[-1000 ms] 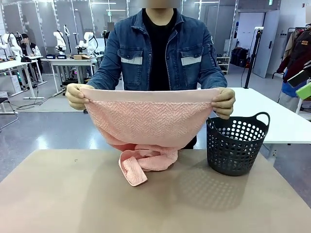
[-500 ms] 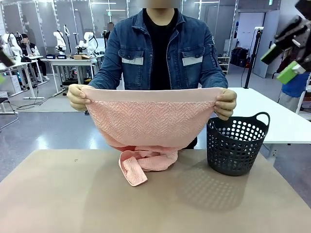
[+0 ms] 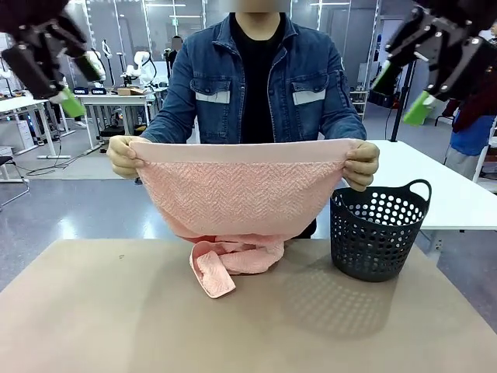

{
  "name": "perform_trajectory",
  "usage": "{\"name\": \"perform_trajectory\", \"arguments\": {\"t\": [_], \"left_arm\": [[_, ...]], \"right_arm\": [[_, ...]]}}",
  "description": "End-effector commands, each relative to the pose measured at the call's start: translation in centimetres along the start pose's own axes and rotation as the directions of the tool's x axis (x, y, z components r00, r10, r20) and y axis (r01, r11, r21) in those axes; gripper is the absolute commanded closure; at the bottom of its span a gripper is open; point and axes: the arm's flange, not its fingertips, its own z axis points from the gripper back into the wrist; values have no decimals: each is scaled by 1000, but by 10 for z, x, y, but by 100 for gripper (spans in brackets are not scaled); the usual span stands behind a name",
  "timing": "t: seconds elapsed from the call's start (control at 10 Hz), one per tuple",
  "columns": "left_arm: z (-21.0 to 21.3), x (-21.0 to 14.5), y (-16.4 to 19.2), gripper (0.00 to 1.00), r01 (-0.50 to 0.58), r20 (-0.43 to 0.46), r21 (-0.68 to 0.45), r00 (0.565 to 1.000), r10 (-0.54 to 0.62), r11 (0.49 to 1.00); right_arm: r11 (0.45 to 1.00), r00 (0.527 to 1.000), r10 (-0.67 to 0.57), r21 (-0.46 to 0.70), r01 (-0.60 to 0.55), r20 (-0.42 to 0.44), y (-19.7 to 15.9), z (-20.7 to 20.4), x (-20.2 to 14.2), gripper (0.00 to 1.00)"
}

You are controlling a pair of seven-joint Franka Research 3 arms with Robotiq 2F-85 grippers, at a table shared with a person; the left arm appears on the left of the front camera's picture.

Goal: Fold the towel.
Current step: Grab the top end of the 100 cm Hotel Towel extended by the human.

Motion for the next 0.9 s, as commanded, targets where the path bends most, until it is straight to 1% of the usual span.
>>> {"name": "perform_trajectory", "arguments": {"t": [0.0,0.1,0.2,0.4,0.5,0.7,0.8], "left_arm": [[-2,26,20,0,61,-71,-18,996,-62,998],[-14,36,24,0,65,-61,-32,996,-67,997],[-29,43,27,0,47,-52,-86,997,-51,995],[-55,47,26,0,4,-68,-159,998,-15,987],[-62,47,27,0,-6,-73,-164,997,-6,986],[-77,45,27,0,-10,-95,-166,995,-6,986],[-87,45,27,0,-22,-88,-171,996,7,985]], "right_arm": [[998,995,59,-34,-61,-81,-17,-4,18,0],[997,995,65,-29,-68,-79,-24,-10,26,0],[997,994,68,-31,-71,-89,-30,-18,31,0],[996,991,79,-32,-83,-109,-42,-37,38,0],[997,990,56,-38,-61,-130,-48,-48,39,0],[999,994,-9,-33,6,-112,-56,-70,44,0],[998,990,-48,-36,43,-136,-63,-85,45,0]]}}
